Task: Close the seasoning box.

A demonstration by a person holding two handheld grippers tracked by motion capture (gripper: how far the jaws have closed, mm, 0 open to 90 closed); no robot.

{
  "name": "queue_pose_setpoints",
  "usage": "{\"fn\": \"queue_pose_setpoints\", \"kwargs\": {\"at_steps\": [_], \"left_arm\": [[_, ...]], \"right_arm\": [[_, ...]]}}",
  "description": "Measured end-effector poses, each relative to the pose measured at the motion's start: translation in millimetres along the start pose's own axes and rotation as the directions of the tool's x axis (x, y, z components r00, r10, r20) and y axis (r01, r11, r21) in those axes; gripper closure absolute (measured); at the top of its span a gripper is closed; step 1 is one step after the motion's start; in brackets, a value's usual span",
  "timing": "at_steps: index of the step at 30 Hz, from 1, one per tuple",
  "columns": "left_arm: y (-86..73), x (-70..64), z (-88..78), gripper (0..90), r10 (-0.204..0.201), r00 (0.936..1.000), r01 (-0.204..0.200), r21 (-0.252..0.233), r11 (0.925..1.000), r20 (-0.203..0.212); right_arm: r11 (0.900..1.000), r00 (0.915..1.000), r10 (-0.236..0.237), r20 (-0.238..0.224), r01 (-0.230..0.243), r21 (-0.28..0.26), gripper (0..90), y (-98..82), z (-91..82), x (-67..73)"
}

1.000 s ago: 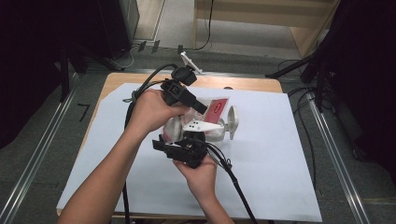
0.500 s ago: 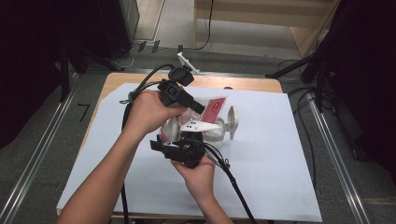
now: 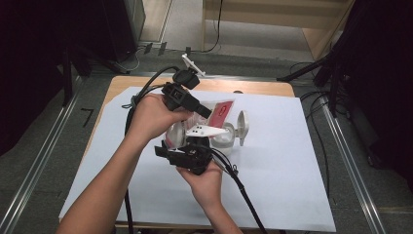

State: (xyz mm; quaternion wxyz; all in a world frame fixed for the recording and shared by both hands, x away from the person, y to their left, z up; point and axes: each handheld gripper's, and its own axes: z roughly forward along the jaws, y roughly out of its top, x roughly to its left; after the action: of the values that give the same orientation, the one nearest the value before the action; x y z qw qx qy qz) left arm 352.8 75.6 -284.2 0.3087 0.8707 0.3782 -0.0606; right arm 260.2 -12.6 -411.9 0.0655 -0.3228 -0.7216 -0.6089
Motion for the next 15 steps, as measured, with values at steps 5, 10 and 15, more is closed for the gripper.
{"fn": "queue_pose_setpoints", "kwargs": {"at_steps": [5, 10, 15], "left_arm": [[0.4, 1.2, 0.4, 81.9, 0.003, 1.0, -0.003, -0.008, 1.0, -0.003], [1.0, 0.8, 1.3, 82.3, -0.002, 1.0, 0.002, -0.011, 0.9999, -0.004], [2.6, 0.8, 2.7, 82.4, 0.006, 0.9999, -0.006, -0.004, 1.0, -0.01]], "right_arm": [[1.0, 1.0, -0.001, 0.005, 0.001, -0.001, 63.3, 0.6, 0.6, -1.7], [1.0, 0.9999, -0.004, 0.013, 0.004, -0.005, 63.1, 0.5, 0.9, -2.7], [1.0, 0.9998, -0.004, 0.019, 0.004, -0.01, 61.0, 0.6, 1.3, -4.2]]}}
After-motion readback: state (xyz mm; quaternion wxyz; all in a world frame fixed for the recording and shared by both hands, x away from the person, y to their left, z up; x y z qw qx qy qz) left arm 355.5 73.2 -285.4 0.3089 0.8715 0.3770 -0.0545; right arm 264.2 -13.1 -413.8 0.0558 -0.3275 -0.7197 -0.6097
